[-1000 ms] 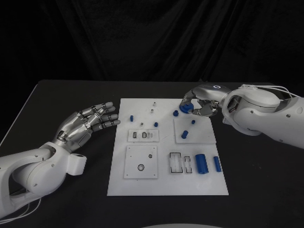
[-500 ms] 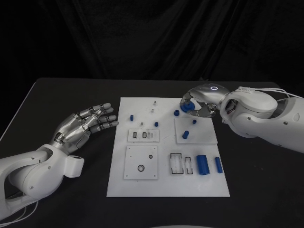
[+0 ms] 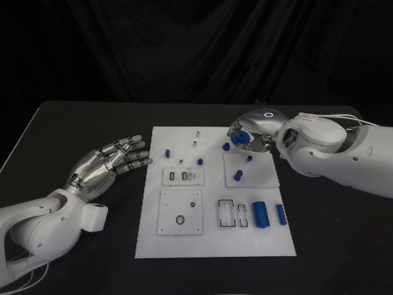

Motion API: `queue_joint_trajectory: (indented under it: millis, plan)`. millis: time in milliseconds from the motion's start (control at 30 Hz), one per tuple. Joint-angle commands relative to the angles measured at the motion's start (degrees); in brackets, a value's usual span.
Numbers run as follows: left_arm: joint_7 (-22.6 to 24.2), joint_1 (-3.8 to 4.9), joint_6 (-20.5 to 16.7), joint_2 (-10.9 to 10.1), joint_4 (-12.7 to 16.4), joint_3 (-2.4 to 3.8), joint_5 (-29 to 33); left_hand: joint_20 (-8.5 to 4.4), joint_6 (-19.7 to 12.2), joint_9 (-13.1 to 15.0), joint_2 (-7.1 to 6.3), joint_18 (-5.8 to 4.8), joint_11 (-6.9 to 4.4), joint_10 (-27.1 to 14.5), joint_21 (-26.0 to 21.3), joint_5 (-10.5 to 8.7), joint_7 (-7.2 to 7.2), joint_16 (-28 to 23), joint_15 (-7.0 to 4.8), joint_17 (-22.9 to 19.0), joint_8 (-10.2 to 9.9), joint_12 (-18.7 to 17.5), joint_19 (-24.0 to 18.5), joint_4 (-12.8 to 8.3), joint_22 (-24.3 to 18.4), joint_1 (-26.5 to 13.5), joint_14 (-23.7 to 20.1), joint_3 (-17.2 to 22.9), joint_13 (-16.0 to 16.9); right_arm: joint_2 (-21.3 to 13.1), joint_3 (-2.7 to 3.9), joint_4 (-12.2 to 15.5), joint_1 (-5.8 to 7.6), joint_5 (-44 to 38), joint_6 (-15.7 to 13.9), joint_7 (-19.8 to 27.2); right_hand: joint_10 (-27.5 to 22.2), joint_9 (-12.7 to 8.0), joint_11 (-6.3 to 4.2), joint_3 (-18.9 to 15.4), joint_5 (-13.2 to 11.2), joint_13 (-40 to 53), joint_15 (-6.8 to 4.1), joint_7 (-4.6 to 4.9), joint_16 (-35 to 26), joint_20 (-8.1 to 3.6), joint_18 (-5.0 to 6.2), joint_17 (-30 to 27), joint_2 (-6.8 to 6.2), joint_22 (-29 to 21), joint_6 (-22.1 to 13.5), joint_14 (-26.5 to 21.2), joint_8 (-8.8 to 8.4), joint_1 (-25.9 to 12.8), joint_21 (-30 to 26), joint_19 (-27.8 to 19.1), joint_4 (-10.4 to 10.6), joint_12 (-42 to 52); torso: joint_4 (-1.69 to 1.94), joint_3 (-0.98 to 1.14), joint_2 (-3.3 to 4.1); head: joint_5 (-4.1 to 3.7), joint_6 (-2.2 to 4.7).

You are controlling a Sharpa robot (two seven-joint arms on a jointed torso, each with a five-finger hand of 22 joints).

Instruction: Assemble the parts on the task board

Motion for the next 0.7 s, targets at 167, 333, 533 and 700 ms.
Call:
queue_joint_trajectory:
  millis: [167,333,533,700]
  plan:
    - [13.51,0.2,1.33,0.06,-0.03,0.05,0.64,0.1,0.27,0.02,-0.03,-0.49,0.51,0.15,-0.21,0.14,0.14,-0.13,0.29,-0.07,-0.2,-0.21,-0.31,-0.03,-0.12,0.65,-0.03,0.57,-0.1,1.58,0.03,-1.19,-0.06,-0.79,-1.36,0.43,0.54,0.12,0.19,0.78,0.63,-0.19,0.19,0.32,0.29,-0.01,-1.12,0.47,0.83,7.55,0.63,0.36,-0.66,0.46,0.25,0.52,-0.13,-0.86,-0.52,0.21,0.12,0.38,0.62]
    - [13.33,0.2,1.51,0.01,-0.06,0.05,0.64,0.11,0.5,0.04,-0.05,-0.56,0.64,0.19,-0.23,0.18,0.22,-0.13,0.36,-0.06,-0.15,-0.2,-0.35,-0.09,-0.14,0.71,-0.01,0.68,-0.1,2.56,0.03,-2.18,-0.21,-0.79,-0.54,0.44,0.82,0.17,0.25,1.04,0.89,-0.29,0.26,0.39,0.36,0.06,-1.13,0.57,0.98,7.6,0.82,0.39,-0.89,0.59,0.27,0.55,-0.22,-1.2,-0.66,0.28,0.12,0.36,0.51]
    - [13.22,0.19,1.7,0.02,-0.14,0.05,0.64,0.12,0.62,0.06,-0.06,-0.59,0.7,0.21,-0.23,0.2,0.26,-0.12,0.39,-0.06,-0.11,-0.19,-0.36,-0.11,-0.15,0.73,0.0,0.73,-0.1,3.33,0.03,-3.08,-0.68,-0.79,0.12,0.64,1.47,0.27,0.23,1.23,0.94,-0.38,0.28,0.46,0.45,0.12,-1.16,0.72,1.02,7.77,1.17,0.43,-1.1,0.49,0.33,0.66,-0.17,-1.53,-0.99,0.39,0.13,0.82,0.38]
    - [13.16,0.19,1.85,0.13,-0.27,0.04,0.65,0.13,0.63,0.06,-0.07,-0.65,0.81,0.25,-0.24,0.22,0.34,-0.11,0.46,-0.06,-0.11,-0.18,-0.39,-0.15,-0.16,0.78,0.02,0.82,-0.1,3.97,0.03,-3.72,-1.14,-0.79,0.29,0.95,1.96,0.34,0.19,1.38,0.9,-0.45,0.26,0.48,0.51,0.13,-1.18,0.86,1.03,7.89,1.46,0.47,-1.24,0.45,0.37,0.74,-0.16,-1.79,-1.1,0.39,0.11,0.88,0.36]
